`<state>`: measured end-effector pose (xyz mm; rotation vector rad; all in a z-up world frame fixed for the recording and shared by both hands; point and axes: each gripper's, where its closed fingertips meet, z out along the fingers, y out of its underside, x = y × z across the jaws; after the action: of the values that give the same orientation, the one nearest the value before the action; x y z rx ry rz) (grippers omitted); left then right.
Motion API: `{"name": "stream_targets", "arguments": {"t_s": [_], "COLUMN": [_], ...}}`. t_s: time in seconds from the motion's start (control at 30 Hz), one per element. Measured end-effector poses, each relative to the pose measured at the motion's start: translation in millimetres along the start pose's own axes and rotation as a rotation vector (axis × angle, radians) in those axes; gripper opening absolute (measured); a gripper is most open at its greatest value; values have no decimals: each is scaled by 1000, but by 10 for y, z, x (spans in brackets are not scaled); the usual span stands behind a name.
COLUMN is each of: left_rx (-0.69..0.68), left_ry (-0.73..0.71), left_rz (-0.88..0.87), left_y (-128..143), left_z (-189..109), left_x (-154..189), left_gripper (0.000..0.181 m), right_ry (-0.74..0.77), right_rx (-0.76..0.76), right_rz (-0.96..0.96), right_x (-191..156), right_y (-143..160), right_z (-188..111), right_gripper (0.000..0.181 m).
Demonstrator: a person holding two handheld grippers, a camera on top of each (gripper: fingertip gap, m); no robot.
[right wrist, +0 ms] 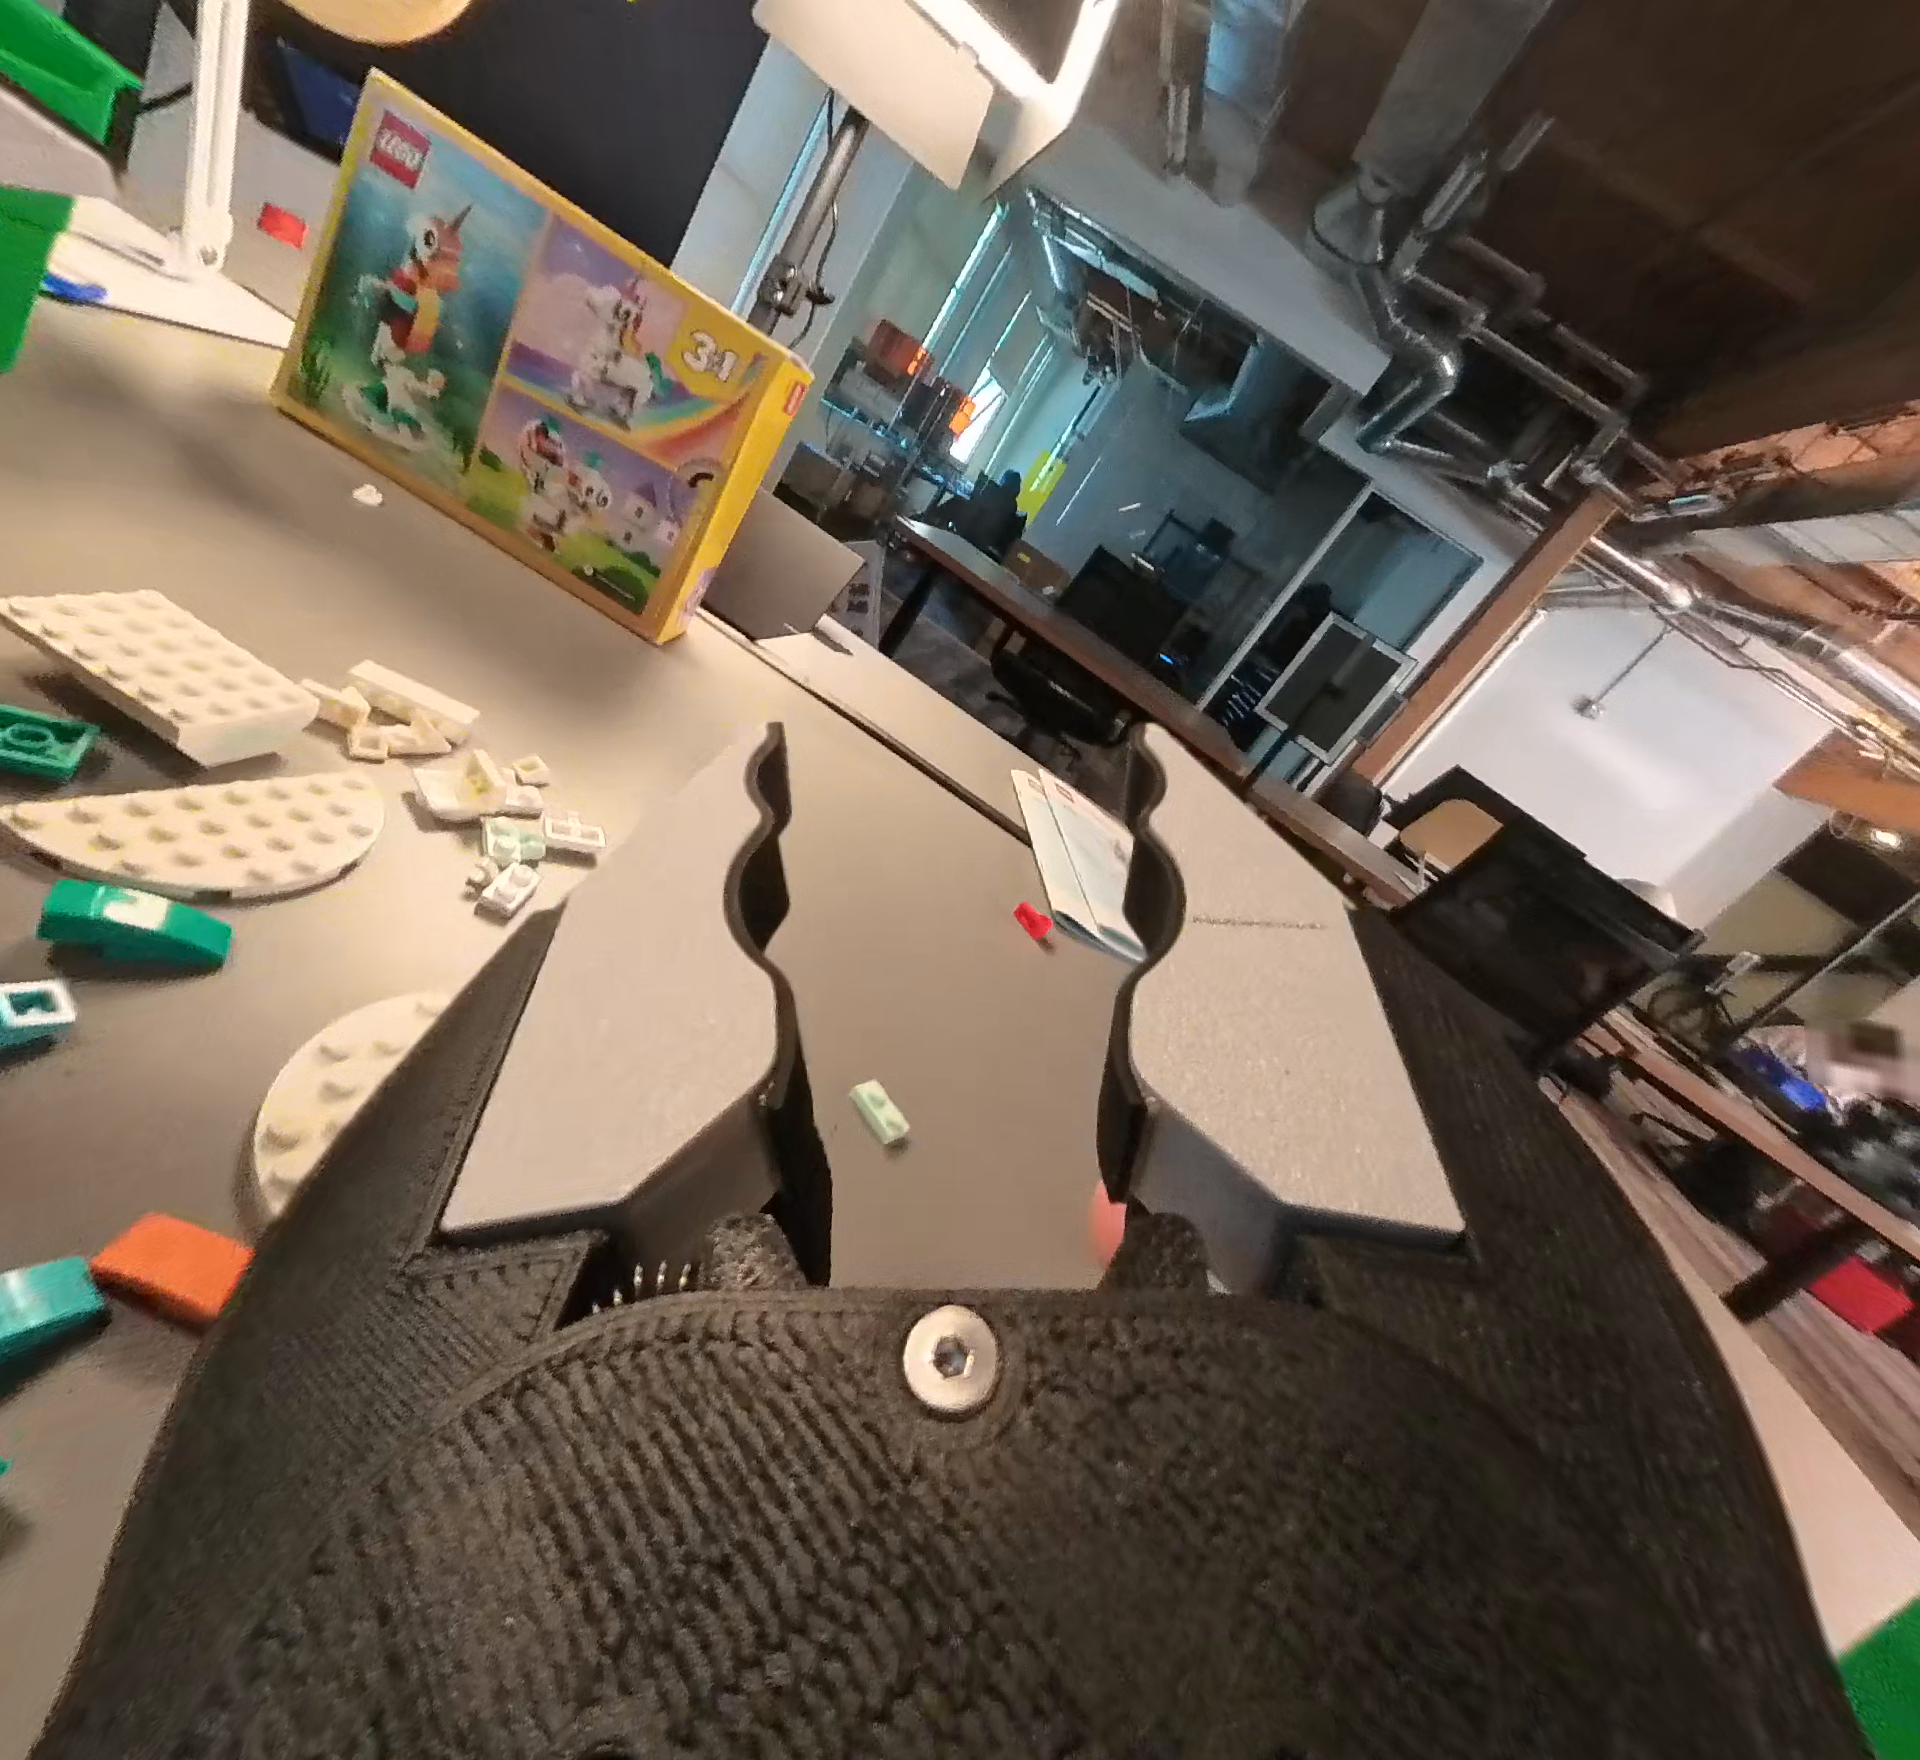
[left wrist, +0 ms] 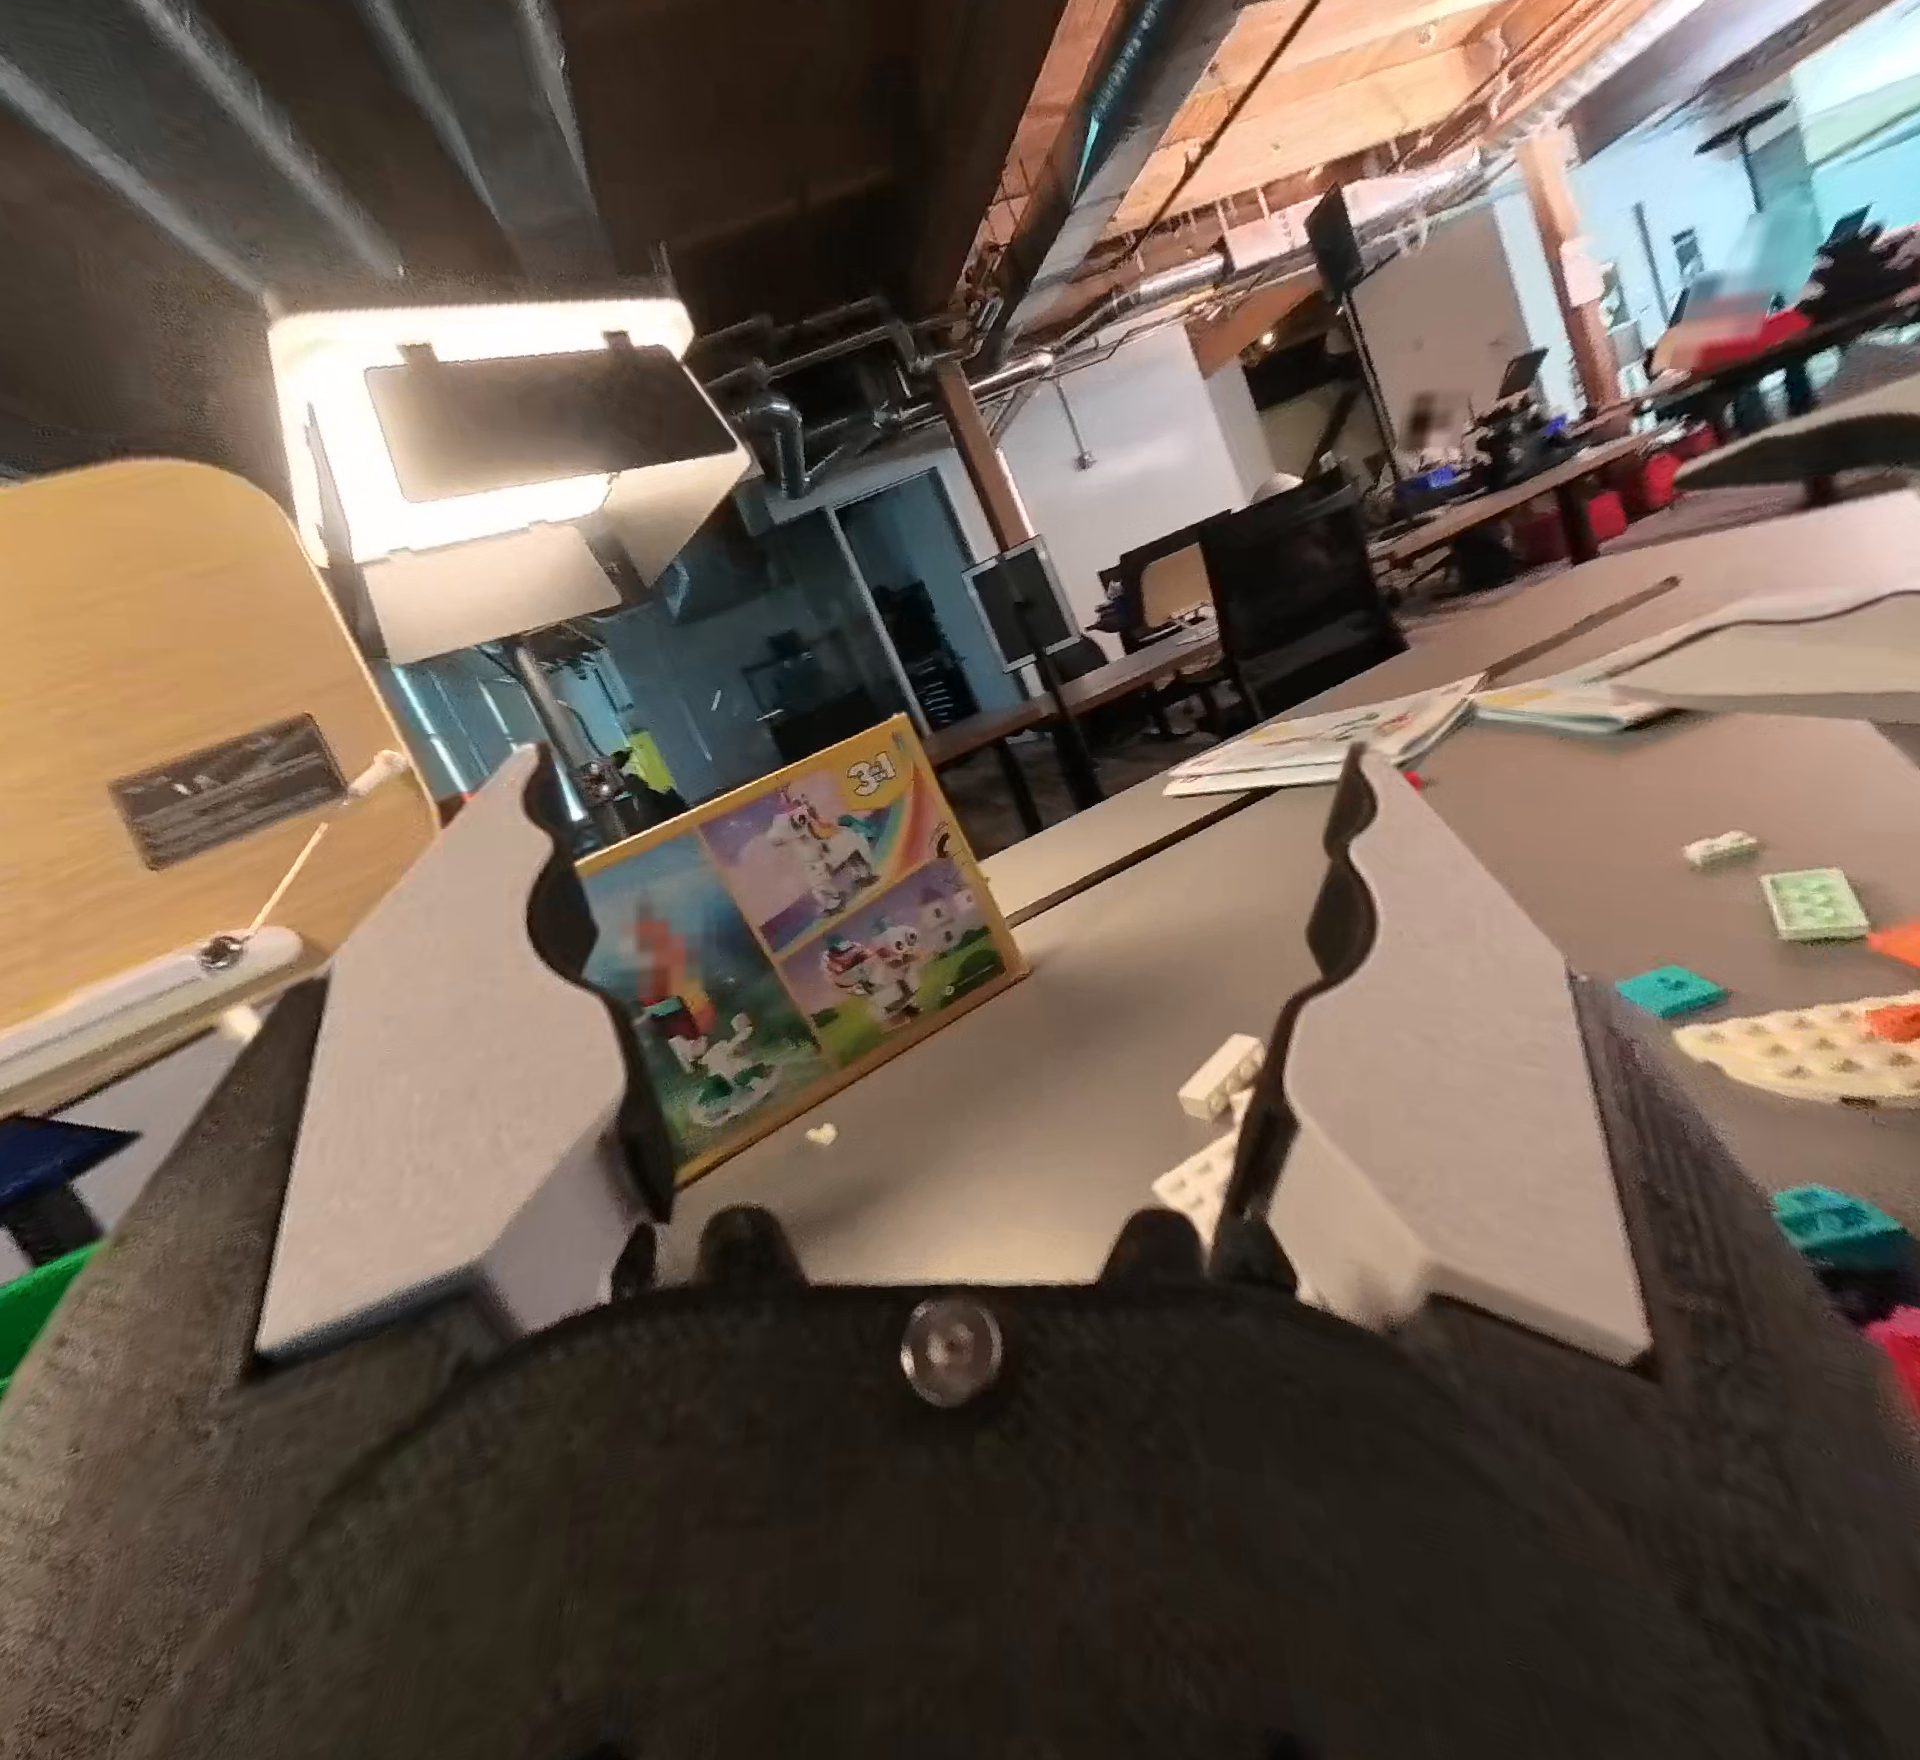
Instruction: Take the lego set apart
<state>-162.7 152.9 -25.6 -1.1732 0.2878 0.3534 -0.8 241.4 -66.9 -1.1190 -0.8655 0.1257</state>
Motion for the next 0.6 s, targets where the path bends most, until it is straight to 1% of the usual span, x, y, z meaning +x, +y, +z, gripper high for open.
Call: {"name": "stream_targets", "arguments": {"t_s": [0.1,0.2,0.27,0.43,0.6], "left_rx": [-36,-102,-145,-125,-131], "left_ry": [-4,-14,-23,14,-22], "left_rz": [76,196,215,299,224], "left_y": [28,174,240,133,25], "left_z": [-48,-54,-58,-178,-361], "left_x": [90,105,99,244,237], "left_gripper": [140,141,146,146,147], "right_ry": [-18,-76,-111,-180,-193], "right_rx": [-2,8,10,39,28], "right_rz": [-47,-73,-107,-210,-228], "right_x": [-83,-240,-354,-593,-643], "right_y": [-18,-67,-97,-173,-162], "right_z": [-24,-45,-71,-118,-118], "right_gripper": [64,64,64,65,65]}}
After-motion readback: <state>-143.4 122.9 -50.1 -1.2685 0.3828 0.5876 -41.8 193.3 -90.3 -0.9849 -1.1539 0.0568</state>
